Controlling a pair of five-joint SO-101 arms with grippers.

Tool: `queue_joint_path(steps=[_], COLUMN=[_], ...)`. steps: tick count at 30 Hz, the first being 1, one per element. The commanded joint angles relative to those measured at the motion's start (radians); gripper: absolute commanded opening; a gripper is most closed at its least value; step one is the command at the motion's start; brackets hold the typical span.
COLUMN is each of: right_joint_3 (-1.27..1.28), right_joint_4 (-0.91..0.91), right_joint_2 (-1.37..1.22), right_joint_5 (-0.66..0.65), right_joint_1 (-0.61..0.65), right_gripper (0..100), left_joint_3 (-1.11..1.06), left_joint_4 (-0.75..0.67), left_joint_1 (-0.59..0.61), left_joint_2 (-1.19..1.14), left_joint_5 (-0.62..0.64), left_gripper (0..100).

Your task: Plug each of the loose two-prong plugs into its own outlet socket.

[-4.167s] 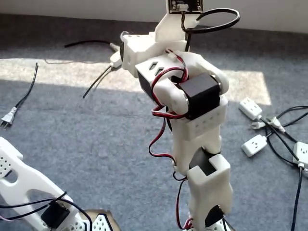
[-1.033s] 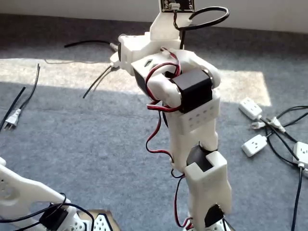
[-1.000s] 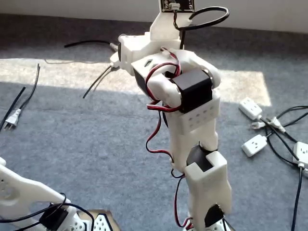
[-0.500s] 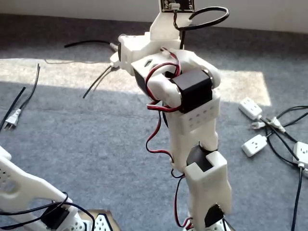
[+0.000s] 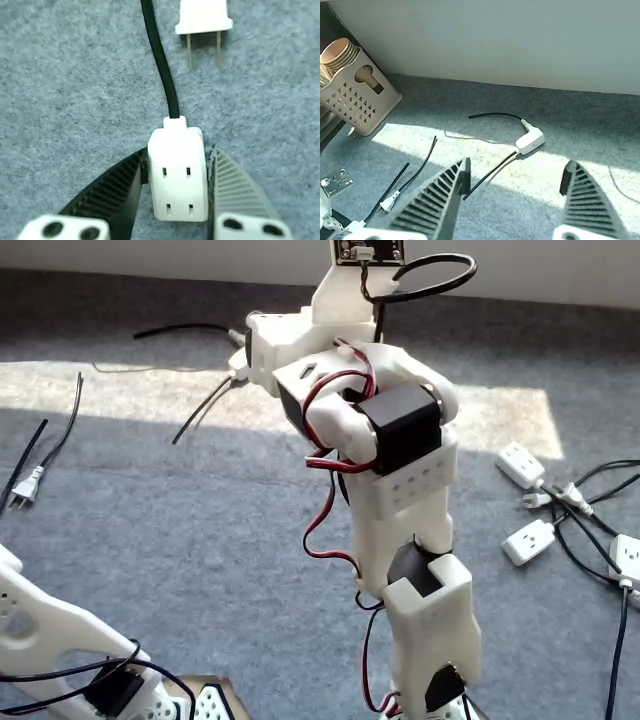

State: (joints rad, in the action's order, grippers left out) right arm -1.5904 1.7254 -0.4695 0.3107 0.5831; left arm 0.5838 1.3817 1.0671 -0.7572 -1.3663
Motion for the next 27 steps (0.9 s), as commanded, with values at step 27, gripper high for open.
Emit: queue_joint_path(steps=[27], right_joint_3=[-0.010], right_joint_4=[0.041], right_joint_2=[0.021], right_joint_5=[-0.015], right_joint_1=[-0.005], right_gripper=[28.6], left_joint_3=[0.002], left_joint_4=[0.350], left_joint_1=[-0.208], left_joint_2=[0.487], left_joint_5=[0.327], left_gripper=[7])
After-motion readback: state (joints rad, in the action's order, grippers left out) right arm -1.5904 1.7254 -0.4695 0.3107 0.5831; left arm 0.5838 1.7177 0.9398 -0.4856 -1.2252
